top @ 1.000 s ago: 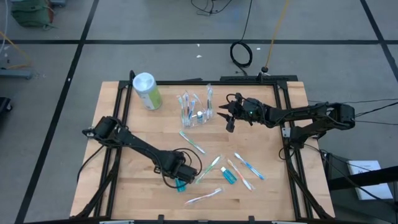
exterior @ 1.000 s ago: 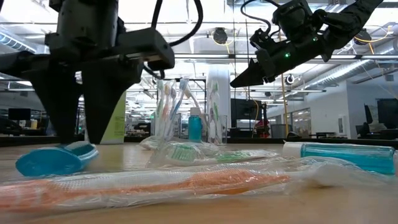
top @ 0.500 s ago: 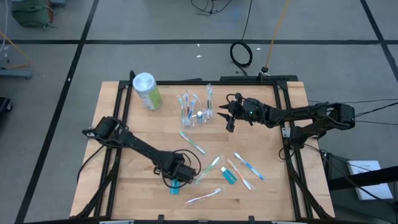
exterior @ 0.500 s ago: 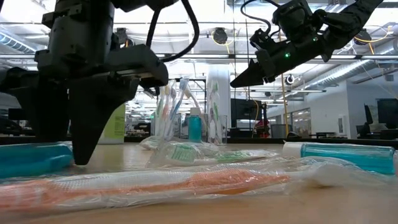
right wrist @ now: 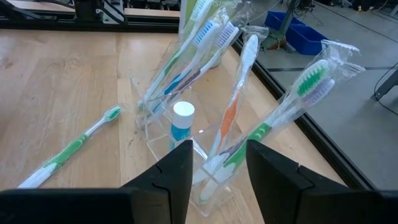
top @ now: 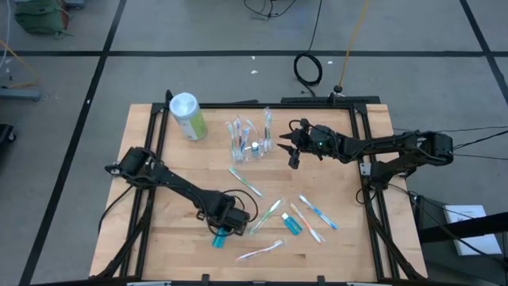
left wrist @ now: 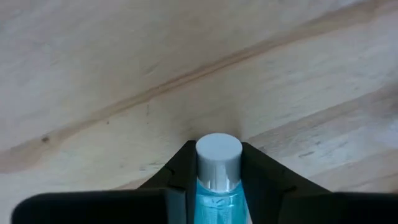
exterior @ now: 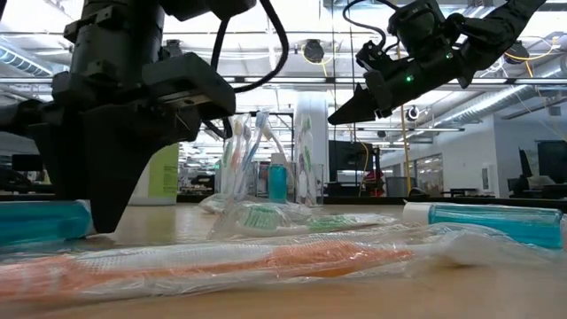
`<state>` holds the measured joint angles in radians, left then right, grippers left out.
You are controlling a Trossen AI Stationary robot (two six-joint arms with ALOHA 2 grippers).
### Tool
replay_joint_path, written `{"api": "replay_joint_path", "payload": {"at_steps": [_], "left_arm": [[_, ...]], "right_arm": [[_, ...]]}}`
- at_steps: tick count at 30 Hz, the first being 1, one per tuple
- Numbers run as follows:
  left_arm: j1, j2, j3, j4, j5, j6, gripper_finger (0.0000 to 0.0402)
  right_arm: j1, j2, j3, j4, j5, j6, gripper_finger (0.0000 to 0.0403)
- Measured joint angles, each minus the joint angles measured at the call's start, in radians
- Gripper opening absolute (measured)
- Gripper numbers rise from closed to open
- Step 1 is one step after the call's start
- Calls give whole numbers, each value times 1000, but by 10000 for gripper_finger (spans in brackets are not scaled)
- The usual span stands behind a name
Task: Pick & Place toothbrushing station
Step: Put the blue mouthwash into the transparent organizer
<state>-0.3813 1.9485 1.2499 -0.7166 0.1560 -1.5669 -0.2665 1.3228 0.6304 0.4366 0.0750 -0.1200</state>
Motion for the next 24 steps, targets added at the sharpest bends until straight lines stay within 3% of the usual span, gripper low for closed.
{"api": "replay_joint_path", "payload": {"at_steps": [2,8,10,13,15,20,24], "left_arm": [[15,-13,-2,-1,-8,66,100],[79,-102,-3,-13,-263,249,97],[101,-153,-3,-21,-381,337,91],[143,-234,-1,13,-641,466,88],[169,-274,0,66,-807,561,86],[224,-293,0,319,-1086,857,86],[261,-222,0,559,-1188,1082,85]], "right_arm": [[0,0,0,0,0,0,141],[0,0,0,0,1,0,141],[0,0,0,0,0,0,141],[0,0,0,0,1,2,141],[0,0,0,0,1,2,141],[0,0,0,8,2,1,141],[0,0,0,8,2,0,141]]}}
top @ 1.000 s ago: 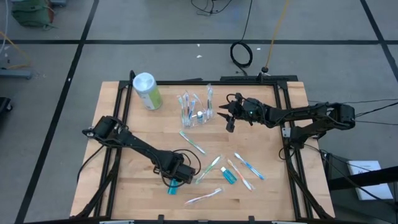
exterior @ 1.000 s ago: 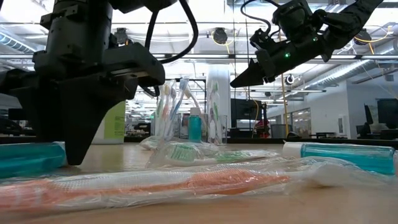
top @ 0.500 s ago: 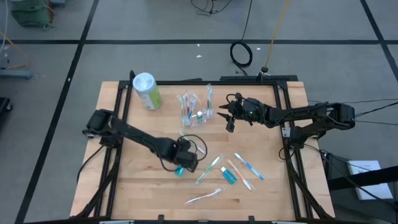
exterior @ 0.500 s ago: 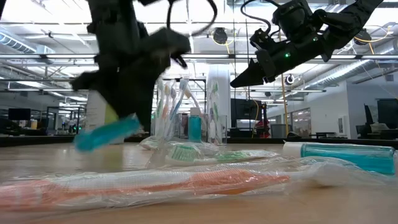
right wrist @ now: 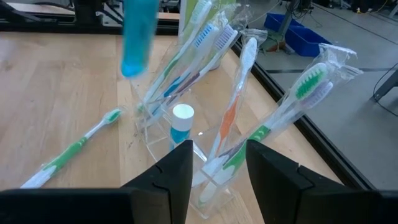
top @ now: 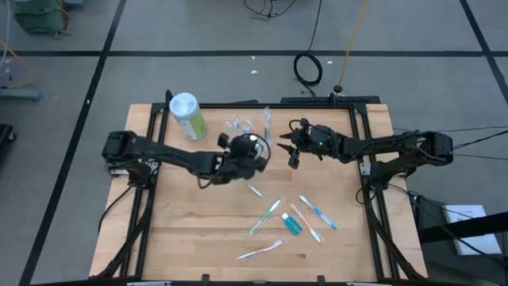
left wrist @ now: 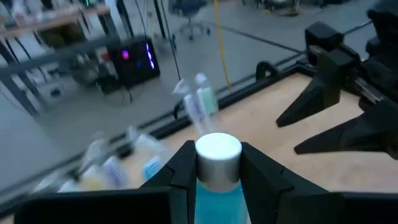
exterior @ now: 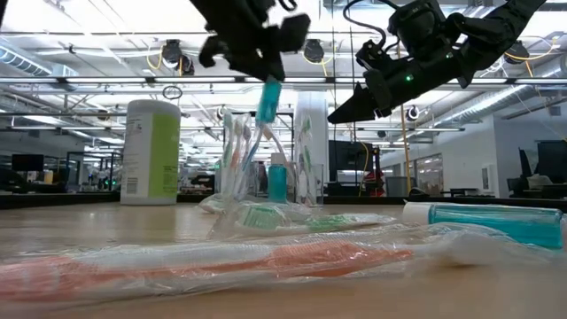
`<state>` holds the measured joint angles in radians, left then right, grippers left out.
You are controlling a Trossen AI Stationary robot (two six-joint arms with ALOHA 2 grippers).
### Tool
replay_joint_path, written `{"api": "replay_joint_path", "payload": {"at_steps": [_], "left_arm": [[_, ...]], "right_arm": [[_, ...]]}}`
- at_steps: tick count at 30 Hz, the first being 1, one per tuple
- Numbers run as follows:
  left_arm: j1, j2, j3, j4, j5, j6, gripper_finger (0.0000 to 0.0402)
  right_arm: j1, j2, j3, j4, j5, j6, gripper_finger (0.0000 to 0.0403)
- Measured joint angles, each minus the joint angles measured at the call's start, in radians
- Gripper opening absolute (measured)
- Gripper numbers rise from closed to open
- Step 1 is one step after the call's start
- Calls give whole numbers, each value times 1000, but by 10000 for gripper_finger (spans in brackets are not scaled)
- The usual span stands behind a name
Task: Pick & Place toothbrushing station
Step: Put the blue mouthwash into the transparent organizer
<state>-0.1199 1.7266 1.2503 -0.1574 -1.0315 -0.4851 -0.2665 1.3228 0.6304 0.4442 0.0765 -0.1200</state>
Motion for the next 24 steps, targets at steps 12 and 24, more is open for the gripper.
{"api": "replay_joint_path", "payload": {"at_steps": [12,24], "left_arm": [[67,196,-1,131,-126,-2,100],[80,203,-1,75,9,-87,103]], "right_arm": [[0,0,0,-17,0,2,141],[0,0,0,-39,0,3,141]]}}
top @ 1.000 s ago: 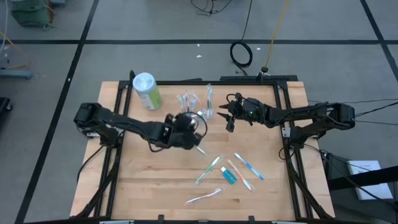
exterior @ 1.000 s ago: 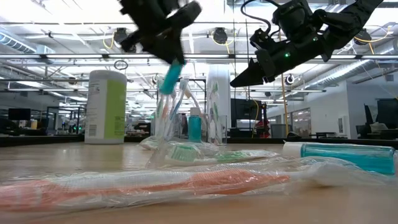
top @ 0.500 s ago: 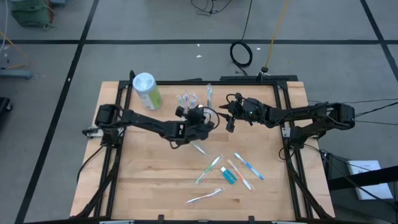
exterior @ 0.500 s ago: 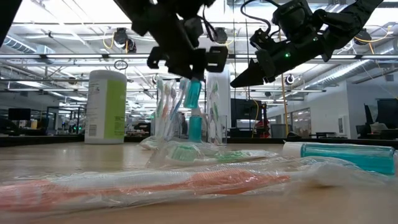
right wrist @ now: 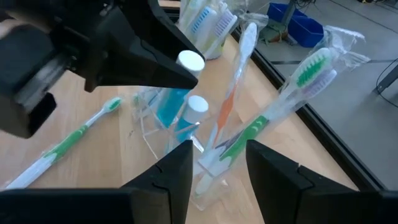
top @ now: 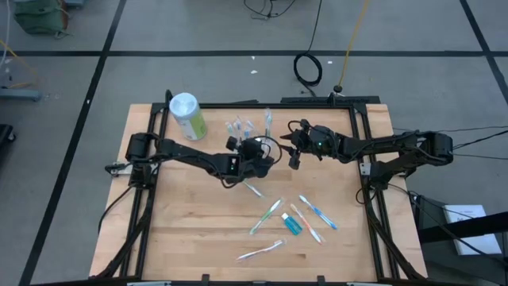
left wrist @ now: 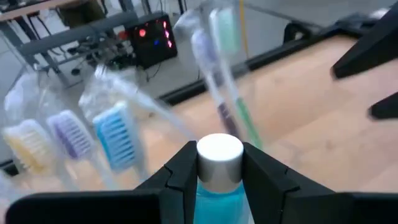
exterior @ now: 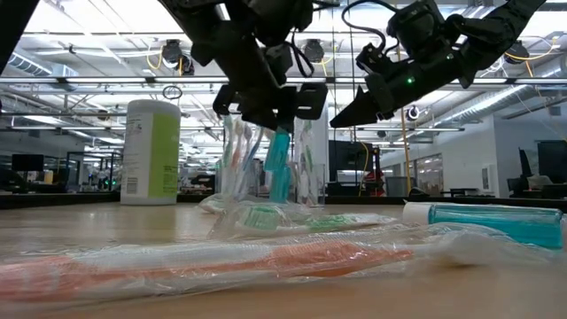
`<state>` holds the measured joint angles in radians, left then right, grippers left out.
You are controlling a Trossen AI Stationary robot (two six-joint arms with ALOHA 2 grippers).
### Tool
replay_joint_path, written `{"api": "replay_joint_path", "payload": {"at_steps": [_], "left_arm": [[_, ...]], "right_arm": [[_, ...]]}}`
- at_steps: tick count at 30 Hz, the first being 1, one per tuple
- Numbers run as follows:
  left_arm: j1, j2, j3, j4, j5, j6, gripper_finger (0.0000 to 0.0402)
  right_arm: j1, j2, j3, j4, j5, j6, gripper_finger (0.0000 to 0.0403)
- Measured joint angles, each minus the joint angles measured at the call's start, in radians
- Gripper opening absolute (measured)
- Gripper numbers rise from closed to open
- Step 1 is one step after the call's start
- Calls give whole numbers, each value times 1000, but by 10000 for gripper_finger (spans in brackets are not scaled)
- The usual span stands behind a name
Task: Pick & Place toothbrushing station
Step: Put the blue mouthwash into the transparent organizer
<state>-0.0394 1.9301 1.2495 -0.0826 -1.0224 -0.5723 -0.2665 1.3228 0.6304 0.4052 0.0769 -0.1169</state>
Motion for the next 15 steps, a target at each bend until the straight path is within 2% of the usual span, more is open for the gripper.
{"api": "replay_joint_path", "payload": {"at_steps": [7,15], "left_arm": [[16,0,0,-172,13,-52,109],[59,0,0,-174,163,-88,110]], "right_arm": [[0,0,0,-45,0,26,141],[0,0,0,-60,0,52,141]]}}
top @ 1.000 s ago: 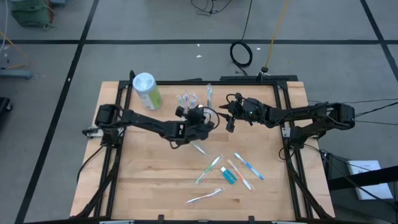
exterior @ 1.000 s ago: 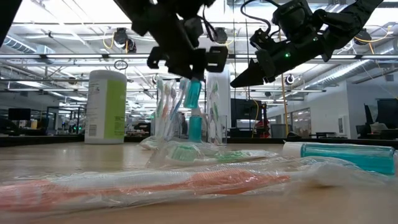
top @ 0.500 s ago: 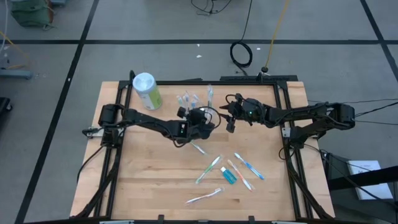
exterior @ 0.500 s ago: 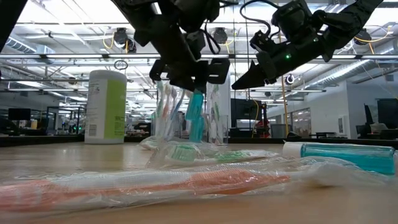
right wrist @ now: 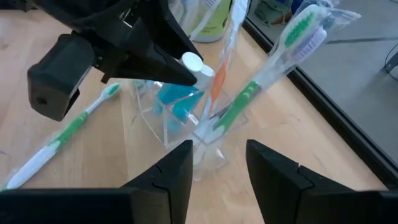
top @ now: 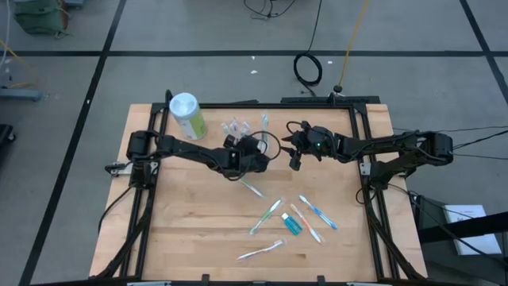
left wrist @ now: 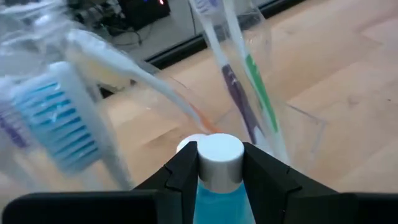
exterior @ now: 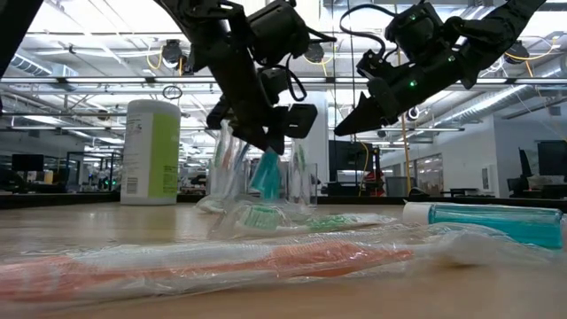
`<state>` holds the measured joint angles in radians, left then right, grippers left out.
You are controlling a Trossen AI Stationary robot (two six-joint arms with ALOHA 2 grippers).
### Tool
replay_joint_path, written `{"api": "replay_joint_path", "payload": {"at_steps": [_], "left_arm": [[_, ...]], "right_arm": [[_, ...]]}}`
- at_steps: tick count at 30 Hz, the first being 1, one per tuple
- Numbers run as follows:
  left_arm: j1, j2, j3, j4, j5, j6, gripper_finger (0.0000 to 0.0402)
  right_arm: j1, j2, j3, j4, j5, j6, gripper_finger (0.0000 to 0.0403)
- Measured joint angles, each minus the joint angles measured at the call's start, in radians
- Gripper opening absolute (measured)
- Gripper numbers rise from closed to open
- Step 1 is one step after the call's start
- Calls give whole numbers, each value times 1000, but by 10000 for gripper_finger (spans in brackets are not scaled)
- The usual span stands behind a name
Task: Pick & Place toothbrushing station
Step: Put the blue mouthwash into the transparent organizer, then put the blue toothbrush into the transparent organizer
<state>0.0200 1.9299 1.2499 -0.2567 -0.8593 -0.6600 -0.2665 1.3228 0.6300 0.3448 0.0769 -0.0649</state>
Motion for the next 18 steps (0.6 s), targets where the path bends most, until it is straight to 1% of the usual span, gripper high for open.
{"api": "replay_joint_path", "payload": {"at_steps": [2,6,10,13,16,18], "left_arm": [[10,-1,2,0,28,13,110],[23,-1,2,0,43,66,118],[29,-1,2,0,50,75,141],[29,-2,2,1,98,101,164],[29,-2,3,2,99,120,181],[25,-15,7,-6,95,122,185]], "right_arm": [[0,0,0,0,0,1,141],[0,0,0,0,0,0,141],[0,0,0,0,0,0,141],[0,0,0,0,0,-5,141],[0,0,0,0,0,-18,141],[0,0,0,0,0,-26,141]]}}
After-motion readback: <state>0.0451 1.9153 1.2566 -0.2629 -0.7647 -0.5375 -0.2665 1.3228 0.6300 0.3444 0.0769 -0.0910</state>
